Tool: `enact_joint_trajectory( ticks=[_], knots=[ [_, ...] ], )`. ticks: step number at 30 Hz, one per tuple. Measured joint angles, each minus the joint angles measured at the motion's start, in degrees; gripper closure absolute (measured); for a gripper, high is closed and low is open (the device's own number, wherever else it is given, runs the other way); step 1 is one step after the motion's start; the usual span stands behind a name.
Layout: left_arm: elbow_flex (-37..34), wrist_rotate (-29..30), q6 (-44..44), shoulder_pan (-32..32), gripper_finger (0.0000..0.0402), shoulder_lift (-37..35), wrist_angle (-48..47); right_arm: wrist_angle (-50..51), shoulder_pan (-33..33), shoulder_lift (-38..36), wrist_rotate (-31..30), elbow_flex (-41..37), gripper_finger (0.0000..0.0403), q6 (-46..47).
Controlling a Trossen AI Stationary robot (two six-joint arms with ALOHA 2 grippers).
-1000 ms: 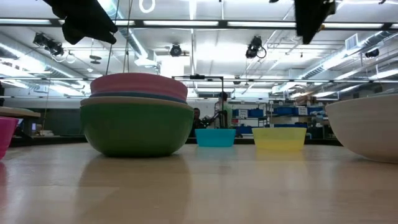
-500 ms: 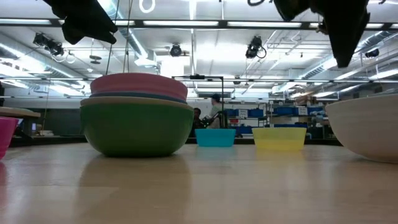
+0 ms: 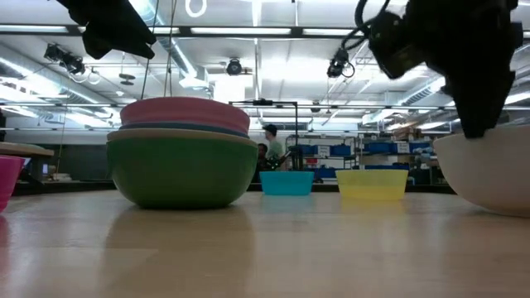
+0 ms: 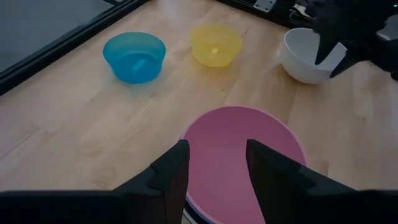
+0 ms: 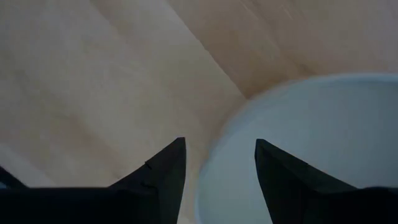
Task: Nest bowls inside each other
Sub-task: Stack the white bowl on top of the pink bowl
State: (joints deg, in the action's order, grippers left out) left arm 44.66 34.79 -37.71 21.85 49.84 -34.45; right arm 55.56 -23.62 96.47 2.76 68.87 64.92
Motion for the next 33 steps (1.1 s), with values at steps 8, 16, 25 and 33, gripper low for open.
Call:
enact_joint_trajectory(
  ticks=[8,16,25,33],
  knots=[
    [0.0,0.04,0.0,0.0,0.0234,-0.02,-0.15,-13.11,0.25,0.03,-0.18,-9.1,0.0261,-0.63],
    [0.0,1.27,0.0,0.0,0.0234,0.0,-0.13,-8.14,0.78,-0.02,2.01,-1.75,0.0393,-8.4],
    [0.0,3.3,0.02,0.0,0.0234,-0.01,2.03,-10.74,7.89,0.04,-4.98,8.26,0.0402,-23.24],
    [0.02,3.39,0.02,0.0,0.0234,-0.01,3.77,-22.53,13.58,0.07,-8.41,11.86,0.0402,-34.47]
  ],
)
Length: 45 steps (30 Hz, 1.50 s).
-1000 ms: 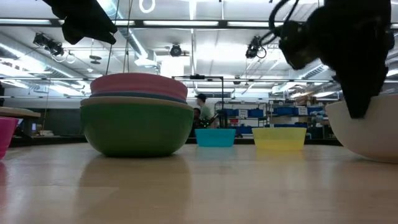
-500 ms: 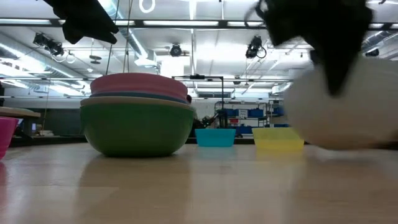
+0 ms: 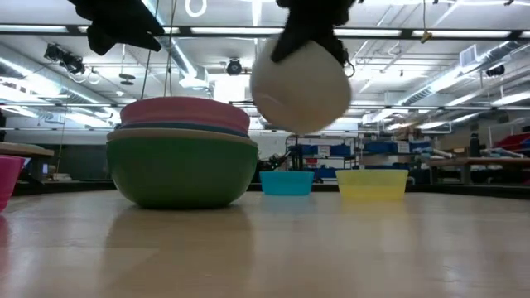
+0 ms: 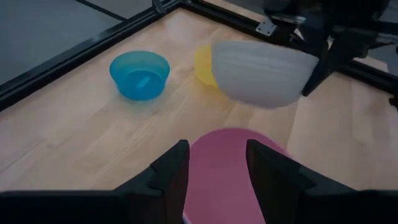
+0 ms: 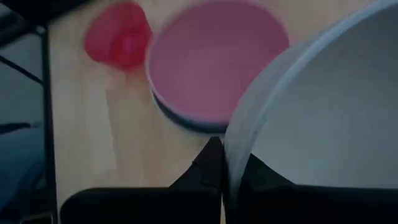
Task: Nest bowls inside each other
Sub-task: Stack the white bowl on top of the pink bowl, then stack the yellow bowl on top of the white bowl
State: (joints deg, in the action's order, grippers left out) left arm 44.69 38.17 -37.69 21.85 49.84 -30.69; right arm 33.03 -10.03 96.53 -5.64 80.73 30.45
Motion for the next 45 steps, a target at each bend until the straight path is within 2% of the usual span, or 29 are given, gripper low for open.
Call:
enact_joint_trajectory(
  ticks=[7,12,18,25,29,37,40,45],
  knots=[
    [0.0,2.54,2.92,-0.04,0.0234,0.01,4.89,-11.07,1.18,0.27,-0.14,0.94,0.0403,-6.63],
    [0.0,3.5,6.12,-0.04,0.0234,-0.01,9.92,-16.77,1.26,3.78,2.9,1.68,0.0403,-8.88],
    [0.0,3.69,7.5,-0.07,0.0234,0.01,11.59,-13.55,1.08,11.98,3.63,10.15,0.0403,-12.41],
    [0.04,3.69,7.51,-0.07,0.0234,0.01,11.57,2.95,0.85,22.02,5.38,23.87,0.0401,-12.79],
    [0.04,3.67,7.5,-0.07,0.0234,0.01,11.48,6.17,0.54,24.32,8.08,27.38,0.0373,-12.63],
    [0.04,3.63,7.52,-0.07,0.0234,-0.01,10.85,9.22,-0.11,22.15,8.23,28.04,0.0275,-10.7],
    [0.04,3.61,7.5,-0.04,0.0234,0.01,10.24,14.27,-0.1,20.03,4.2,28.04,0.0255,-10.53],
    [0.02,3.57,7.22,-0.04,0.0234,0.01,9.08,26.61,-0.52,16.36,-10.35,28.04,0.025,-10.4]
  ],
)
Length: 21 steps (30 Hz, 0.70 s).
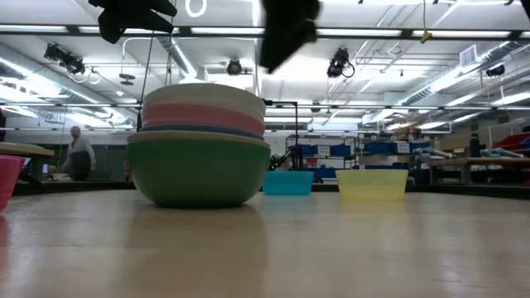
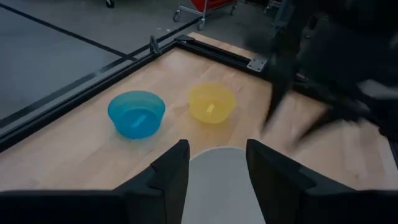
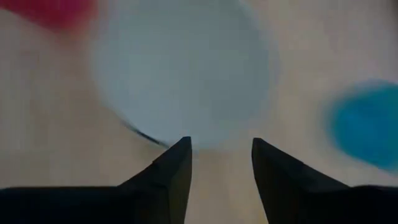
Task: Nest bowls inside each other
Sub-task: Stack the yellow bowl on top of the white bowl
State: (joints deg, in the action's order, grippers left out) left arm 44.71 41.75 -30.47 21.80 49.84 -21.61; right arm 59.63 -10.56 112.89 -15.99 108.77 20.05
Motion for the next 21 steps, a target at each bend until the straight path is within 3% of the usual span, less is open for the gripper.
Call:
enact_joint_trajectory(
  ticks=[4,7,13,21],
  knots=[
    [0.0,-0.03,-0.1,0.0,0.0234,-0.01,-0.15,15.52,1.3,-2.76,-13.62,0.0,0.0256,5.47],
    [0.0,-0.03,-0.12,0.0,0.0234,0.0,-0.18,25.3,3.52,-3.7,-15.76,-0.11,0.0256,11.88],
    [0.0,-0.04,-0.14,0.0,0.0234,-0.02,-0.62,26.26,8.16,-5.28,-7.2,-5.26,0.0241,14.73],
    [0.0,-0.05,0.08,0.0,0.0234,-0.01,-0.97,9.31,13.25,-5.28,3.55,-18.65,0.0231,10.49]
  ],
)
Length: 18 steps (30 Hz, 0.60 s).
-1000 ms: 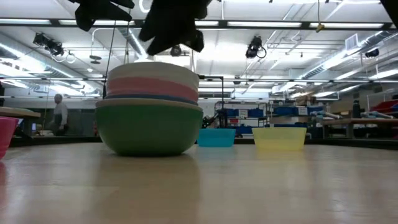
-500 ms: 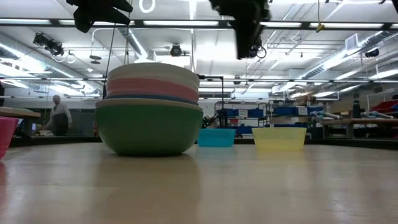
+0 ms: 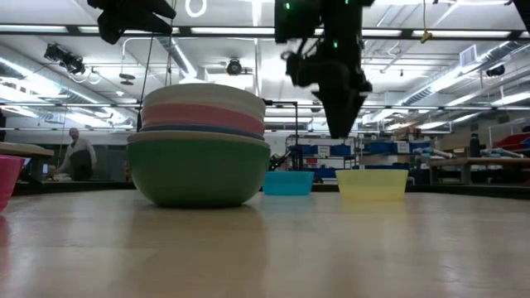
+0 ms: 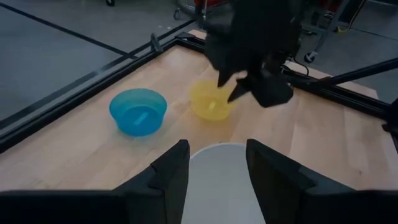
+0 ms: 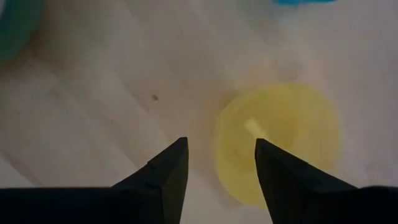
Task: Nest bowls inside each other
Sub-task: Stack the yellow bowl on top of the white bowl
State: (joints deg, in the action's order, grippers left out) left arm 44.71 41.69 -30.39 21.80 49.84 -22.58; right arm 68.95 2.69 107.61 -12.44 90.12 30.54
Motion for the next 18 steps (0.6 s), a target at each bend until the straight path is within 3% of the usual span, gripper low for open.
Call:
enact_joint_trajectory(
  ticks=[13,18],
  knots=[
    [-0.02,0.01,0.13,0.0,0.0234,0.0,-0.32,-15.77,4.3,0.0,3.37,-15.05,0.0234,-0.57],
    [-0.04,0.02,0.13,0.0,0.0234,-0.01,-0.3,-20.16,5.64,0.01,7.56,-18.81,0.0276,-1.1]
  ],
)
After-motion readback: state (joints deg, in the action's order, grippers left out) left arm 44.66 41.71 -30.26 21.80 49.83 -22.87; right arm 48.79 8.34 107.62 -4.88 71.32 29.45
